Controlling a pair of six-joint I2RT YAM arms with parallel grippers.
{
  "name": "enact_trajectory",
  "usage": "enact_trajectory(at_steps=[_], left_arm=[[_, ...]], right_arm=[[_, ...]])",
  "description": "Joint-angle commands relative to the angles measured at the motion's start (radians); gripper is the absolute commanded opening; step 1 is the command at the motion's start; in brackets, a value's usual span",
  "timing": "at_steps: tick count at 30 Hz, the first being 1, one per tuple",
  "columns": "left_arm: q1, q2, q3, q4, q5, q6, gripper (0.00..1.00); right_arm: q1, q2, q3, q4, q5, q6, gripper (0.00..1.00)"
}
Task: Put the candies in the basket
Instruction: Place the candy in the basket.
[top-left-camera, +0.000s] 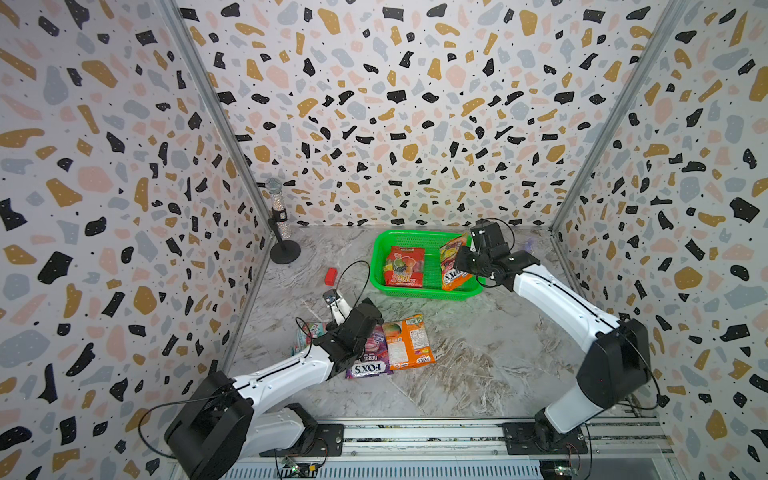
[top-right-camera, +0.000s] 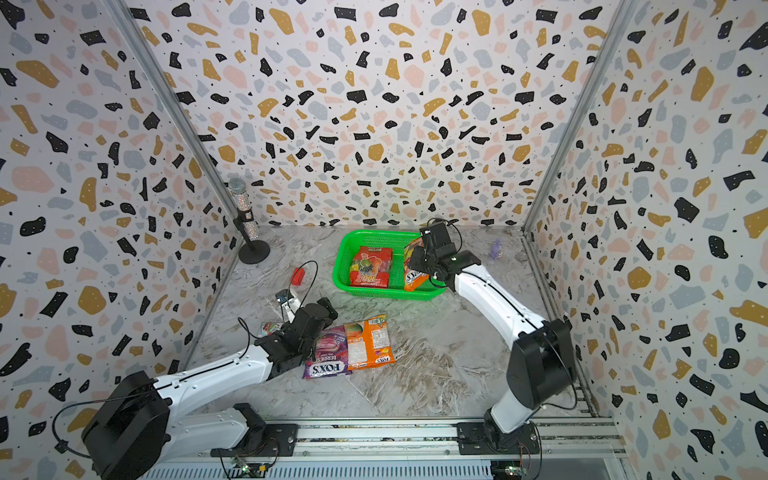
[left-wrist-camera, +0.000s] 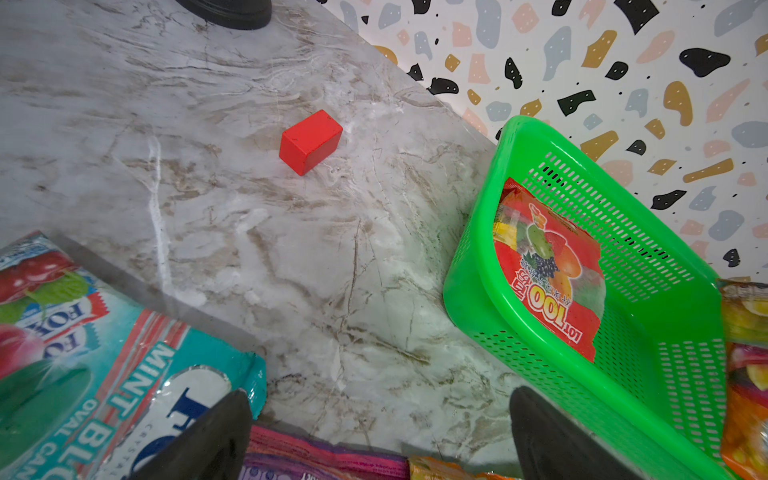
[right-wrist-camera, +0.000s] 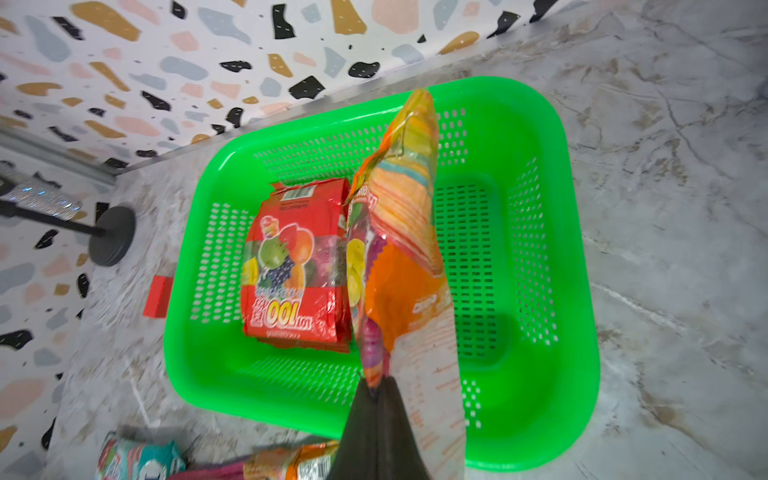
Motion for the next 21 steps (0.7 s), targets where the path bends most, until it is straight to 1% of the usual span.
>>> enact_trajectory(at_steps=[1, 4, 7, 11, 16, 21], left_arm=[[0.008, 0.005, 0.023, -0.001, 0.014, 0.001, 1.0], [0.01, 0.002, 0.024, -0.001, 0.019, 0.003, 1.0], [0.013, 0.003, 0.024, -0.001, 0.02, 0.004, 1.0], [0.014, 0.003, 0.025, -0.001, 0.022, 0.004, 1.0], [0.016, 0.002, 0.026, -0.001, 0.028, 0.008, 1.0], [0.017, 0.003, 0.026, -0.001, 0.03, 0.009, 1.0]], right_arm=[[-0.021, 0.067, 0.123, -0.005, 0.01, 0.067, 0.0], [-0.021, 0.15, 0.189, -0.009, -0.047, 0.087, 0.0], [-0.021, 0.208, 0.213, 0.013, -0.098, 0.118, 0.0], [-0.022, 0.261, 0.204, 0.06, -0.144, 0.125, 0.0], [-0.035, 0.334, 0.178, 0.024, -0.17, 0.103, 0.0], [-0.046, 0.355, 0.15, 0.032, -0.195, 0.109, 0.0]])
